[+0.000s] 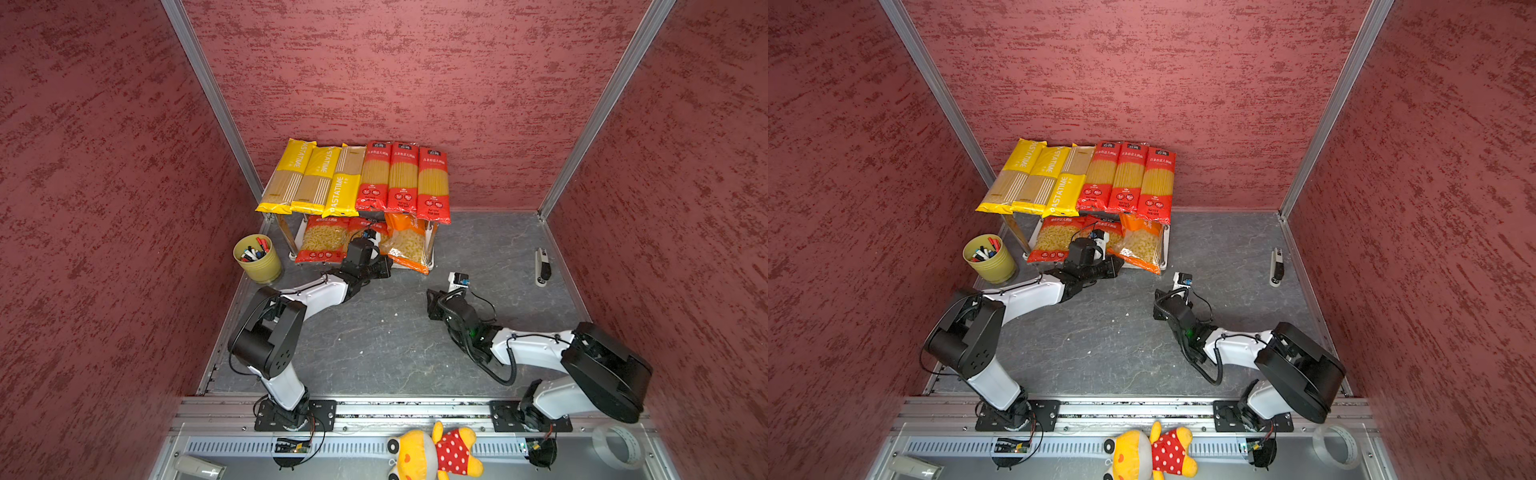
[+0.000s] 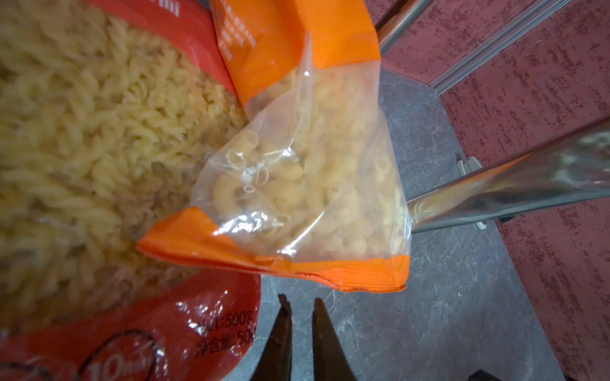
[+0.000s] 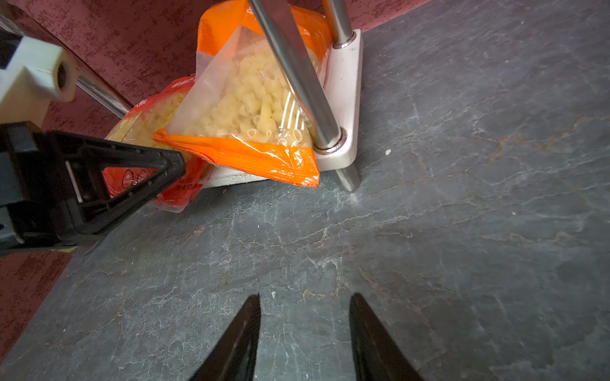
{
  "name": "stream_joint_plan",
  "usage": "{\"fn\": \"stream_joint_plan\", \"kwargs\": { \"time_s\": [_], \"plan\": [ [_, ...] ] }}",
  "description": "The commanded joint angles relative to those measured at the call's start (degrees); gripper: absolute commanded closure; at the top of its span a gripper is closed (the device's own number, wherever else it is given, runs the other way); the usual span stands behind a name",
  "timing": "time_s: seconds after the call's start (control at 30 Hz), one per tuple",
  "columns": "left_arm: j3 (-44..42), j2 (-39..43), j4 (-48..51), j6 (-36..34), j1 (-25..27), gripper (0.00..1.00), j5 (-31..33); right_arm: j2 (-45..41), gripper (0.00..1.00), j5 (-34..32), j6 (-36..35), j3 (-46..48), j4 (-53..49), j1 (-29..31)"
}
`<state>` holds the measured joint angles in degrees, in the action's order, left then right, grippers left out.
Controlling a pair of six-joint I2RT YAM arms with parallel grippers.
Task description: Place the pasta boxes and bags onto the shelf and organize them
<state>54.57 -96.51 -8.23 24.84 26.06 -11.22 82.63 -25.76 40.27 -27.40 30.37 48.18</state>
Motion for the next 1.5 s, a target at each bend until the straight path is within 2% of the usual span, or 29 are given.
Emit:
{"fn": "stream_joint_plan", "kwargs": {
  "time_s": [0.0, 0.3, 0.57, 0.77, 0.83, 1.0, 1.2, 1.33, 1.47],
  "plan": [
    [-0.24, 1.88, 0.73, -0.91, 0.17, 0.85, 0.76, 0.34, 0.54, -0.87, 0.19, -1.69, 0.47, 0.42],
    [-5.79, 13.98, 2.43, -4.08, 4.04, 0.69, 6.09, -3.42, 0.52, -3.25, -5.21, -2.22, -2.07, -1.10],
    [-12.96, 28.08, 5.09, -7.71, 5.57, 0.62, 13.19, -7.66, 0.51, -0.88, -8.20, -3.17, -6.90, -4.74],
    [-17.58, 39.69, 8.58, -11.60, 5.36, 0.61, 19.08, -12.49, 0.51, -0.87, -11.67, -3.45, -11.67, -6.86],
    [-18.15, 42.71, 10.65, -12.76, 4.83, 0.61, 20.91, -14.48, 0.51, -0.66, -12.72, -3.28, -13.34, -8.04],
    [-19.07, 48.88, 14.42, -12.21, 3.42, 0.51, 25.68, -20.58, 0.49, -0.69, -16.05, -3.54, -17.71, -11.36],
    [-20.91, 53.27, 14.17, -13.03, 1.76, 0.43, 30.23, -24.78, 0.48, -0.31, -18.19, -2.79, -20.08, -15.61],
    [-21.82, 53.65, 11.38, -14.96, -3.09, 0.35, 30.42, -26.12, 0.47, 0.83, -20.21, -2.92, -18.20, -19.82],
    [-23.27, 49.40, 5.78, -18.52, -8.01, 0.30, 29.83, -23.20, 0.45, 1.27, -23.19, -3.83, -15.07, -26.09]
  ]
}}
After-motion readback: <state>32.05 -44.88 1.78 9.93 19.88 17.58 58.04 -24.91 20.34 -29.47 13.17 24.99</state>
